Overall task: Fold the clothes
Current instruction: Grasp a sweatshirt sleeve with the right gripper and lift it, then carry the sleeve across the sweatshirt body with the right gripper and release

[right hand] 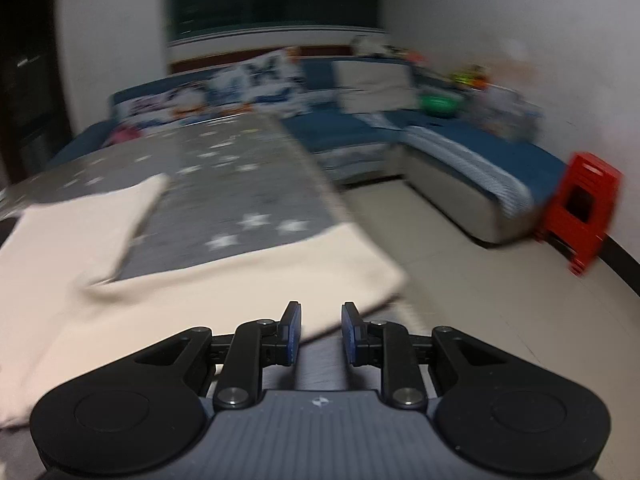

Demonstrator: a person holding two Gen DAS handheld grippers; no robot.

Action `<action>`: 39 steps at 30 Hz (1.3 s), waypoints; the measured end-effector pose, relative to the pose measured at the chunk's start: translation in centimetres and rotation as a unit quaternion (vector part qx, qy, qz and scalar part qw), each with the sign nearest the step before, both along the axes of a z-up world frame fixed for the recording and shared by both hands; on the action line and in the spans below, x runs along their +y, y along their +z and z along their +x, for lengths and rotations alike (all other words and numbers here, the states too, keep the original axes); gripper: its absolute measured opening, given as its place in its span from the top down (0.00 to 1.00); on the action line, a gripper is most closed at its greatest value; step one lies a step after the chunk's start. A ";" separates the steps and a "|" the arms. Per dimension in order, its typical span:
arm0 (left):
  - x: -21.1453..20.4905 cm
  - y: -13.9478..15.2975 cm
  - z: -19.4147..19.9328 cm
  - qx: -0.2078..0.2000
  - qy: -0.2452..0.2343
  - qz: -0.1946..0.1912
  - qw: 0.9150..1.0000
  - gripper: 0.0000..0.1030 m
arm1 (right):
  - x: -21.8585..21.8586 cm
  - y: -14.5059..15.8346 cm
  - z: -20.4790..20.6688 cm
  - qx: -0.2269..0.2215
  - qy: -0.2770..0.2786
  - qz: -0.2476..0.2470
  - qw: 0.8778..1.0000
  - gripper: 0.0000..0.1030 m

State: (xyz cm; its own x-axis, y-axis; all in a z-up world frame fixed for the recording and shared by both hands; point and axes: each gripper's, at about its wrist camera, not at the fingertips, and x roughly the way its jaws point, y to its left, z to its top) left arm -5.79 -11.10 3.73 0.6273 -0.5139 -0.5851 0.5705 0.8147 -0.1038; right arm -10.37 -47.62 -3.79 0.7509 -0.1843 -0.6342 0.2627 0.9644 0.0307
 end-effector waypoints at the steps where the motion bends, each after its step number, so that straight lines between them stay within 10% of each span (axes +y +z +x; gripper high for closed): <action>1: -0.2 -0.1 0.0 0.001 -0.004 0.001 1.000 0.53 | -0.9 -0.2 0.0 -0.002 -0.017 0.002 1.000 0.79; 16: -3.8 -0.7 0.0 0.008 -0.036 0.018 0.999 0.53 | -4.0 -1.5 1.2 -0.024 -0.060 0.020 0.998 0.95; 39: -4.9 -0.6 -0.3 -0.012 -0.051 0.012 0.999 0.46 | -1.3 5.9 -0.9 -0.104 0.006 -0.029 0.994 0.96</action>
